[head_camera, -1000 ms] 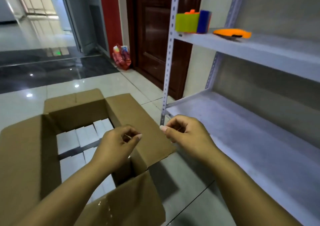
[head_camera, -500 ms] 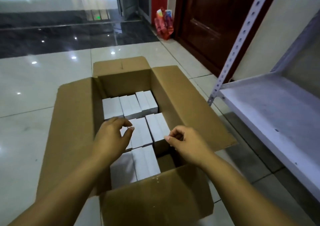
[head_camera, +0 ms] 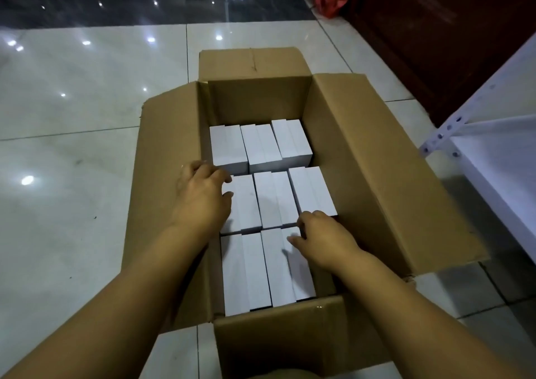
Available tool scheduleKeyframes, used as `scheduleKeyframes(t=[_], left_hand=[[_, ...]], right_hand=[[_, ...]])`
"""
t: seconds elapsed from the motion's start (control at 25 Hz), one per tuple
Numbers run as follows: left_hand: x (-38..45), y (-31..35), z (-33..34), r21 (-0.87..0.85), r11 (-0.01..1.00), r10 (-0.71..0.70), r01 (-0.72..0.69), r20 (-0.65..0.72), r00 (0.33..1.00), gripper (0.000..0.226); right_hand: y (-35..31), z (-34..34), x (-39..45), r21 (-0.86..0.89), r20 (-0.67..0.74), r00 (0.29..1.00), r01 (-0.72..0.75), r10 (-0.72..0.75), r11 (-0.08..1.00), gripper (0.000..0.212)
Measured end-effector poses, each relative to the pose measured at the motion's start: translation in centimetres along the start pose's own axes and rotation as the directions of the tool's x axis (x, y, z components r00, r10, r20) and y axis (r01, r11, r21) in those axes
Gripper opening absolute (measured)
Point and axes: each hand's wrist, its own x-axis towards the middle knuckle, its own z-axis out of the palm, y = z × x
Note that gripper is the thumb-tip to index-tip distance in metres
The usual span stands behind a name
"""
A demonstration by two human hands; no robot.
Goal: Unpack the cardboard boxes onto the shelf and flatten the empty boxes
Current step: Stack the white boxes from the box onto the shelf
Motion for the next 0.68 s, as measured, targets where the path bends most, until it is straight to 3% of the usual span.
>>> scheduleKeyframes(t=[0.16,0.36,0.52,0.68], left_hand=[[0.0,-0.3,0.6,-0.062,0.997,-0.043,0.041,-0.027,0.999,0.025],[-0.2,-0.3,0.6,0.044,0.999,-0.019,0.018,0.021,1.0,0.027],[-0.2,-0.1,0.5,0.103,0.995,-0.023,0.017,0.054,0.998,0.026],[-0.1,-0.3,0.6,0.1,0.995,-0.018,0.013,0.053,0.998,0.022]], right_hand=[[-1.1,1.2,1.6,-0.156,0.15,0.989,0.038,-0.014,0.987,0.057],[-2.8,2.9,2.9,-0.225,0.308,0.945,-0.037,0.107,0.974,0.072],[-3.3,4.9,3.7,-0.307,0.303,0.941,-0.05,0.148,0.95,0.084],[-2.8,5.4,4.5,-0.337,0.276,0.926,-0.158,0.258,0.928,0.091]])
